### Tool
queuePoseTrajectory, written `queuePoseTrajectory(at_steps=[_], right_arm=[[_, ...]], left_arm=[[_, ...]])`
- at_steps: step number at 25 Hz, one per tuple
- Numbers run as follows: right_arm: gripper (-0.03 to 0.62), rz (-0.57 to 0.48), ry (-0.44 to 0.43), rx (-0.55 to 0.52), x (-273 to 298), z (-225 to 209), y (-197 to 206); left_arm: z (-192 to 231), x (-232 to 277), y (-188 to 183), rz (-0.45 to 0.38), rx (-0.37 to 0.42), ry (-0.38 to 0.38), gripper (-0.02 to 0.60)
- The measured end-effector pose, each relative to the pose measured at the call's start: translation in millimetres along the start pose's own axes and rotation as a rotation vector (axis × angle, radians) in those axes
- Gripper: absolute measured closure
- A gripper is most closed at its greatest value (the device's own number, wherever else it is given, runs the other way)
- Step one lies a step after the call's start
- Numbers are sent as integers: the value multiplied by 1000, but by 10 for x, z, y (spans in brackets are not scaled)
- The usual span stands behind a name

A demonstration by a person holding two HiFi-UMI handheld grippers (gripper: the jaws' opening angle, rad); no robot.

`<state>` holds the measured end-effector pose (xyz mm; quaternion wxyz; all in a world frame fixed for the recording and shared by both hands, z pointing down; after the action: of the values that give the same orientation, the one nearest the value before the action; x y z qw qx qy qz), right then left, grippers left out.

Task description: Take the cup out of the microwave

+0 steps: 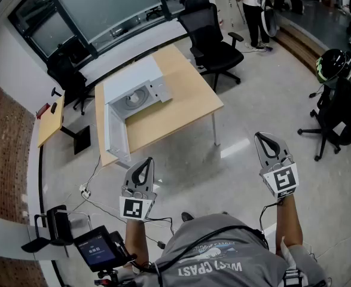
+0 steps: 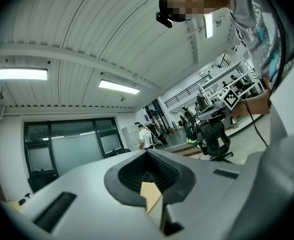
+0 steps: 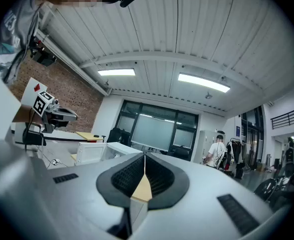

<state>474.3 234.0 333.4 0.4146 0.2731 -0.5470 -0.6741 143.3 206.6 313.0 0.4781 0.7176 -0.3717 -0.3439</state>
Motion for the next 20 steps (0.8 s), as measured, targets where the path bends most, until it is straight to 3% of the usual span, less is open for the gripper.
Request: queuePoseTrajectory(at_steps=[10,20], right_arm=[[582,1,-15,-5,547,303,-208],[582,3,-27,-21,1547,800,-670]], left_arm=[[580,-21,193,-8,-23,-10,555],[1710,-71,395,-30,-50,-23,555]])
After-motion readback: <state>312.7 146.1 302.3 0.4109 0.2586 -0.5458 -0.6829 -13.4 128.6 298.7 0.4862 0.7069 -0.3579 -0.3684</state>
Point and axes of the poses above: the fingertips, and each gripper's own axes: x forward along the fingers, z to its left, y out of its underside, the point moved 2 cm from there along -x, backward along the fingers, and after that the axes turned 14 degrees about -y, right-handed, at the moved point
